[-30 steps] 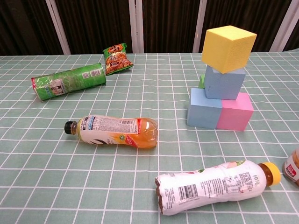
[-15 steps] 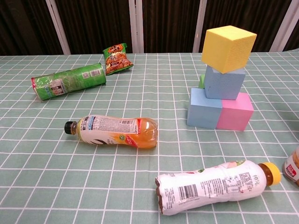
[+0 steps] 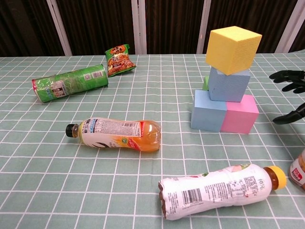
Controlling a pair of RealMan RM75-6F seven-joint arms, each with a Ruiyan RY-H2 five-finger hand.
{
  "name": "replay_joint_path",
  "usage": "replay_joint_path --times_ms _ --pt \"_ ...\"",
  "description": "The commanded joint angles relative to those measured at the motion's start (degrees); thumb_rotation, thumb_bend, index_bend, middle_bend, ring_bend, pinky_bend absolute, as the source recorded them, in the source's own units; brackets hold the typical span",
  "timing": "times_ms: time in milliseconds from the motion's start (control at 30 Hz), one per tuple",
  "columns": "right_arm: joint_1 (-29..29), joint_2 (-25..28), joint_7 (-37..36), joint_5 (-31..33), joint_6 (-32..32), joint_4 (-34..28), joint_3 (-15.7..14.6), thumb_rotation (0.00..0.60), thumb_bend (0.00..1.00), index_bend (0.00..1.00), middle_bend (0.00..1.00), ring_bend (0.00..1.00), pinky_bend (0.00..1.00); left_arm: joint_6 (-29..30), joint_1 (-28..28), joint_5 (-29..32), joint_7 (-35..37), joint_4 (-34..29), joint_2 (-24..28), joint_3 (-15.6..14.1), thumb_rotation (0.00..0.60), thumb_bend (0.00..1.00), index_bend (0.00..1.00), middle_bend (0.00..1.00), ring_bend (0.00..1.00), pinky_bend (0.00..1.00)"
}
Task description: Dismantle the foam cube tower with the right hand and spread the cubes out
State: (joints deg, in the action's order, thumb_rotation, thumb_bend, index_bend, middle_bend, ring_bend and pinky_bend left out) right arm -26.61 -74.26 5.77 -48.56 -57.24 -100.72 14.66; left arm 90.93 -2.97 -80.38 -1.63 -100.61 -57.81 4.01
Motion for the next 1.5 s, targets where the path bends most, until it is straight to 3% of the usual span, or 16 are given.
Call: replay_joint_path --times_ms 33,200,333,533,1133,1500 --pt "-1.0 -1.6 0.6 1.0 -0.2 1.0 0.0 0.6 0.13 0.0 0.0 0.09 0.0 -0.1 0.1 0.2 -0.3 0.0 -0.1 0.1 0.6 0.15 0.19 0.0 0.0 0.0" --pt "-2.2 -3.6 1.2 2.5 0.1 3.1 0.1 0.6 0.13 0.0 0.0 0.09 0.0 -0.7 0.5 0.9 -1.0 0.0 -0.4 0.4 0.6 0.15 0.19 0.0 0.0 0.0" --pt "-2.9 -5.3 0.9 3.4 0.1 5.1 0.6 0.6 0.13 0.09 0.01 0.09 0.0 -1.1 0.8 1.5 -1.8 0.0 -0.7 0.6 0.6 0.15 0.19 0.0 0.0 0.0" --pt "-3.9 -7.0 1.2 4.5 0.4 7.6 0.8 0.6 0.13 0.14 0.06 0.15 0.0 -2.0 1.4 2.4 -3.5 -0.1 -1.3 0.8 0.6 0.15 0.19 0.0 0.0 0.0" --pt "-6.1 -10.1 3.7 7.1 -1.2 7.6 1.5 0.6 0.13 0.15 0.07 0.16 0.0 -1.8 1.4 3.1 -2.9 -0.1 -1.1 1.1 0.6 0.15 0.19 0.0 0.0 0.0" --pt "-7.7 -12.6 4.6 10.4 -2.7 9.7 3.6 0.6 0.13 0.25 0.2 0.31 0.0 -2.1 1.5 3.4 -2.7 0.0 -1.0 1.1 0.6 0.15 0.19 0.0 0.0 0.0"
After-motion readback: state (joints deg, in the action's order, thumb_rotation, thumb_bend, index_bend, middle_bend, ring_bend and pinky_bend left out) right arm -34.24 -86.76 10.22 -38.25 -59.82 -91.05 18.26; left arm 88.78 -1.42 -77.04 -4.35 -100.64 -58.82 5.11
